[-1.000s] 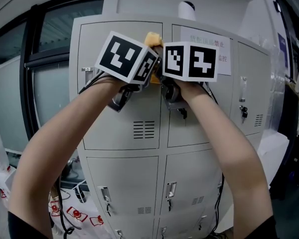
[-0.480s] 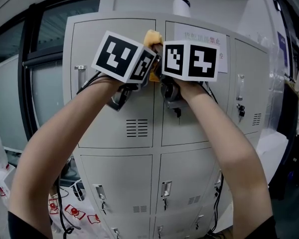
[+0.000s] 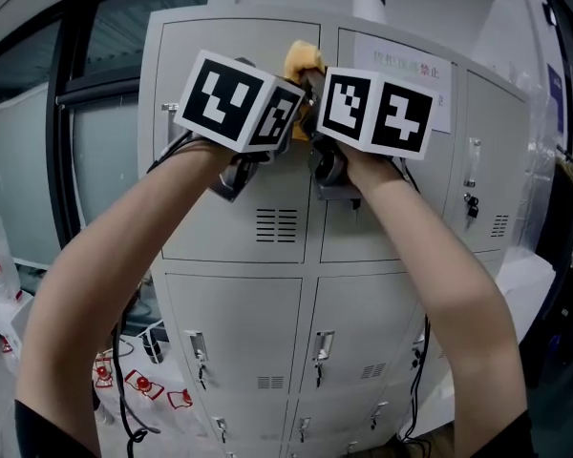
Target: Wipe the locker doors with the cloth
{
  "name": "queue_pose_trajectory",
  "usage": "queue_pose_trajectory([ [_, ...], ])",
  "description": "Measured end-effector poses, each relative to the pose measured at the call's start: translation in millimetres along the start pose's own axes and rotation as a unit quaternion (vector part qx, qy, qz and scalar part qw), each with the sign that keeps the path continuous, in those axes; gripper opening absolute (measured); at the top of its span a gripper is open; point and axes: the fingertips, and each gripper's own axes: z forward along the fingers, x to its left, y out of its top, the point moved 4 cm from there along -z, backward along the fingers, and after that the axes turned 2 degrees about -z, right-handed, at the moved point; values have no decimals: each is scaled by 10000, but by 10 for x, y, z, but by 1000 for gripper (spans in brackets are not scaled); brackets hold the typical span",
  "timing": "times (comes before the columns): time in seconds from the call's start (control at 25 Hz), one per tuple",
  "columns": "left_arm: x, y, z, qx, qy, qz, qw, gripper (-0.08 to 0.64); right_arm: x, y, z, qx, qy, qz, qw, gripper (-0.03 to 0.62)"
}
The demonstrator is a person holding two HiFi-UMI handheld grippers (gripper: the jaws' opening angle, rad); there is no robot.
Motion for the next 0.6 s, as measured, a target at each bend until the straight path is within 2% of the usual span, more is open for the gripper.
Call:
queue_pose_trajectory([
  [0.28, 437, -160, -629, 118, 182, -90, 9997, 21, 740, -23, 212, -5, 278, 181, 9995, 67],
  [0.6, 945, -567, -1288, 411, 382, -142, 9983, 21, 1583, -284, 502, 171, 550, 303, 9979, 67],
])
